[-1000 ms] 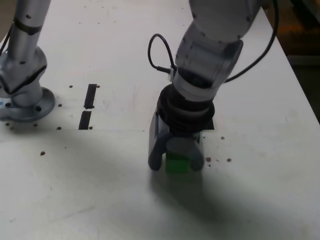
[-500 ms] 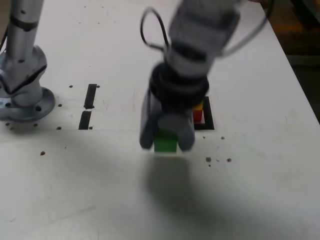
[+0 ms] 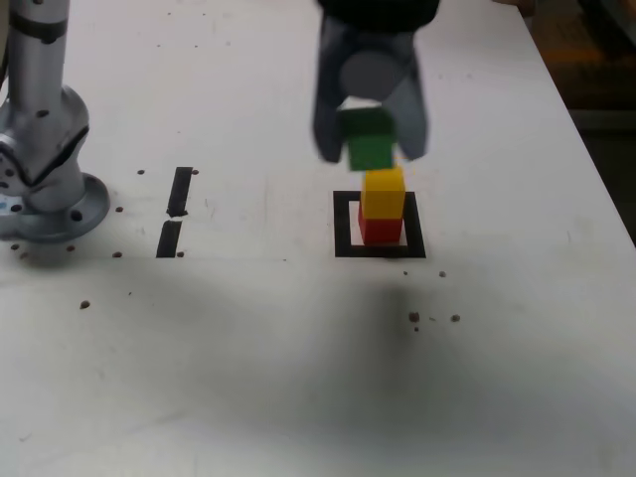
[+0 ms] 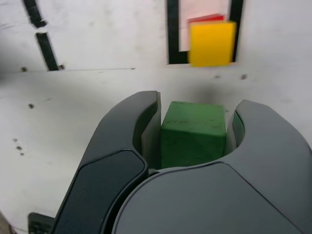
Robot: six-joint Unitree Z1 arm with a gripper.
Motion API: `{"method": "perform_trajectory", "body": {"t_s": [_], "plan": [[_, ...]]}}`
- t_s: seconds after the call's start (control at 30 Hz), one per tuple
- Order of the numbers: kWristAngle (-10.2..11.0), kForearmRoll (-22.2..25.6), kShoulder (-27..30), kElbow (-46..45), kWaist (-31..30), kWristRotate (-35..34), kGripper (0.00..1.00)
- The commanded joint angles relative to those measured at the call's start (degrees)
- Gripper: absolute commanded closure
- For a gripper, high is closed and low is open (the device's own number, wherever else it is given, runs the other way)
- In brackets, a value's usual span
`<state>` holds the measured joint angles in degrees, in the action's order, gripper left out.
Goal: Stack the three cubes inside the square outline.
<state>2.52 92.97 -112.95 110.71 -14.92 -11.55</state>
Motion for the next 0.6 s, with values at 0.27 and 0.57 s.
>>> {"method": "perform_trajectory", "body": {"t_s": [0.27, 0.57], "plan": [[1.83, 0.48, -3.86, -0.66, 4.58, 2.41, 0.85], [1.01, -1.19, -5.58, -2.49, 5.69, 2.39, 0.84]]}}
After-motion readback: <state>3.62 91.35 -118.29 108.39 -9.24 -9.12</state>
